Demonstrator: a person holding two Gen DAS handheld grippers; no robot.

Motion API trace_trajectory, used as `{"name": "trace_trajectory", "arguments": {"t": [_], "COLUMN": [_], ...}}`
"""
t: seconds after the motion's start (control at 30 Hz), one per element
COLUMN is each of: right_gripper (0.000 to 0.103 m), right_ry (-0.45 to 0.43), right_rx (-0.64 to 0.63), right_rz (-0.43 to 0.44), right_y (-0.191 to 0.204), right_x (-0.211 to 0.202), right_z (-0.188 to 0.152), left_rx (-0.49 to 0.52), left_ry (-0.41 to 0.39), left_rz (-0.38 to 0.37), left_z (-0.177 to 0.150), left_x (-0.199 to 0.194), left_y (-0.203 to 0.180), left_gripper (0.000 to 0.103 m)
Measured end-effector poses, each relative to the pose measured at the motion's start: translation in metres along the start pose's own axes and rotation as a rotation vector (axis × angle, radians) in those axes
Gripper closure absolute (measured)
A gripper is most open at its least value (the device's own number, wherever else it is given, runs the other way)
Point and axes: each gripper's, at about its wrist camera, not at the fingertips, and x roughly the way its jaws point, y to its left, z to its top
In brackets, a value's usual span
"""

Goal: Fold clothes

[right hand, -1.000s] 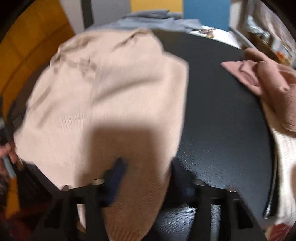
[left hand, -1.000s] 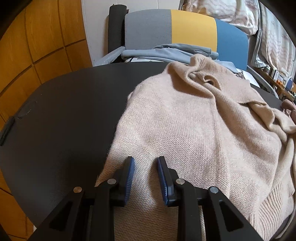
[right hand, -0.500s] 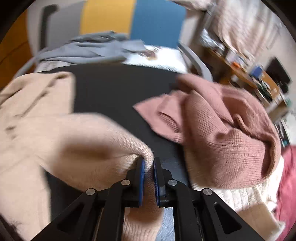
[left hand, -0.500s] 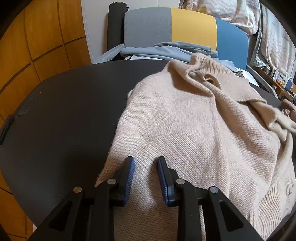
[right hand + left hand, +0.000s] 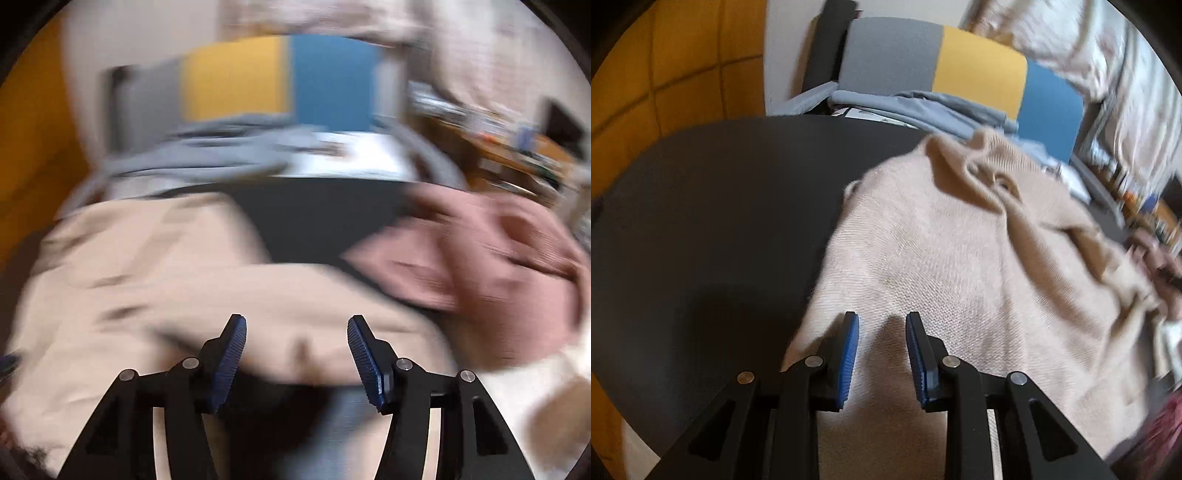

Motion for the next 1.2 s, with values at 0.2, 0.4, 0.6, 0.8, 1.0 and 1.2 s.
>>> {"name": "trace_trajectory", "arguments": {"t": [0.2, 0.4, 0.6, 0.8, 1.0, 1.2], "right_gripper": [0.072, 0.065, 0.064, 0.064, 0.064, 0.064], "right_ry": [0.130, 0.156, 0.112, 0.101, 0.110, 0.113], "right_rx": [-0.269, -0.290, -0.280, -0.292, -0.292, -0.287], "right_rz": [0.226, 0.191, 0.198, 0.194, 0.201, 0.198], "right_y": [0.150, 0.176, 0.176, 0.179, 0.176, 0.177], "right_x": [0.052, 0.078, 0.066, 0.066, 0.071, 0.067], "right_z": [-0.012, -0.029, -0.043, -0.047, -0.043, -0.045], "left_rx": [0.087, 0.335, 0.395, 0.407, 0.502, 0.349], "left_ry": [0.004, 0.050, 0.070, 0.074, -0.022, 0.006], "left_rz": [-0.080, -0.144, -0.213, -0.125, 0.026, -0.018], "left_z": [-0.010, -0.042, -0.077, -0.092, -0.102, -0.087], "left_x": [-0.031, -0.059, -0.075, -0.065, -0.056, -0.050], "left_y": [-0.001, -0.025, -0.031, -0.033, -0.040, -0.026], "left_gripper": [0.077, 0.077, 0.077, 0.075, 0.067, 0.082]}}
